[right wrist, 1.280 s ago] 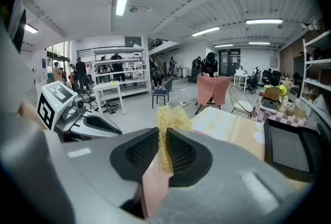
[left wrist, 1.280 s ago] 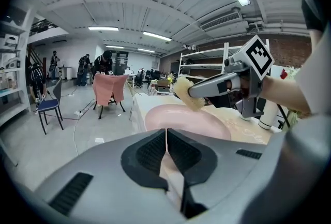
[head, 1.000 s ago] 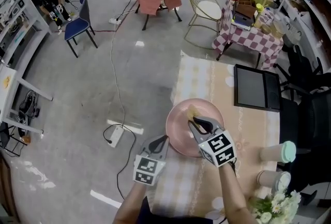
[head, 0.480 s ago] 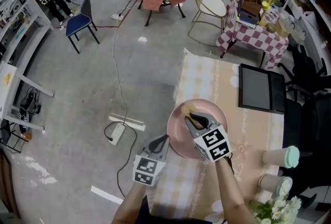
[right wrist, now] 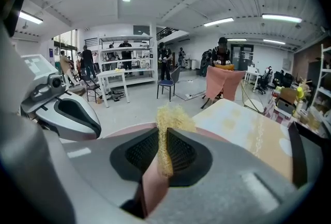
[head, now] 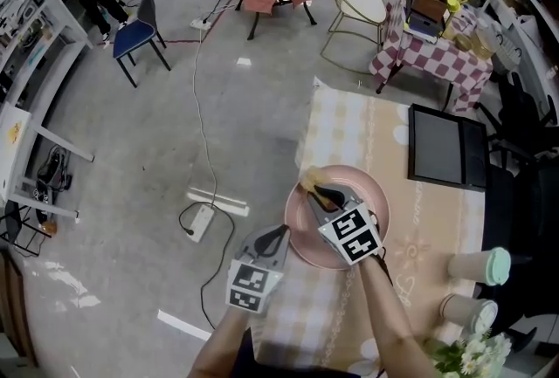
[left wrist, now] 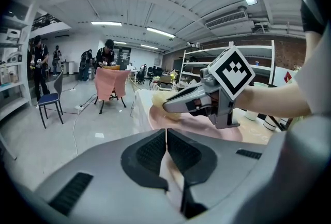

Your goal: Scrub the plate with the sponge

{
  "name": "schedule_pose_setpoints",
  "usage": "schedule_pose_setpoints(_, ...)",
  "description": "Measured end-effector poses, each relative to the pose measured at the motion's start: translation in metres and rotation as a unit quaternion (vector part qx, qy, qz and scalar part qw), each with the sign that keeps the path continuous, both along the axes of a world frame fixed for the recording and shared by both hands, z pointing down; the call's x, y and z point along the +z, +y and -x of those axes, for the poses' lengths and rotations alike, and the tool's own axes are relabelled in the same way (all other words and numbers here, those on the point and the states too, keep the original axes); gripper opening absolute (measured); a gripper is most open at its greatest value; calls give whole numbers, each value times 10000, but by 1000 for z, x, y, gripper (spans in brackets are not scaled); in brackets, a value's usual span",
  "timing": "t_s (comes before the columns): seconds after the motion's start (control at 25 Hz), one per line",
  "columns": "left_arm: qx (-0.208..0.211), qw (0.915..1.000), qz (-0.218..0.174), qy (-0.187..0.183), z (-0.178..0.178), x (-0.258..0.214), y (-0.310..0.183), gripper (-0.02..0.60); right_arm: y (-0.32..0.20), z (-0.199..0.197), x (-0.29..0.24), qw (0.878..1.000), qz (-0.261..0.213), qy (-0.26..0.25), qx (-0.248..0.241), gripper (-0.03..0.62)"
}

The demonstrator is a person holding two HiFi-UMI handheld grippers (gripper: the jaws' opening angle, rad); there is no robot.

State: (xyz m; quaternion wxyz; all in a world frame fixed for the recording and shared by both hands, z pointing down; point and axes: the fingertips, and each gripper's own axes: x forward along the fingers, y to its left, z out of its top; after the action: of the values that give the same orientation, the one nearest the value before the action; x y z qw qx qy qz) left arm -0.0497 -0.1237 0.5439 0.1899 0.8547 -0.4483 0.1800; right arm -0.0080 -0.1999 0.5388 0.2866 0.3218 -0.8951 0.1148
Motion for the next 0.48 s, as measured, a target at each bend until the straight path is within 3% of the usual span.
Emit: schedule_pose_setpoints(0.48, 11, 10000, 79, -57, 1, 3, 3, 17, -4, 12, 12, 9984, -91, 489, -263, 48)
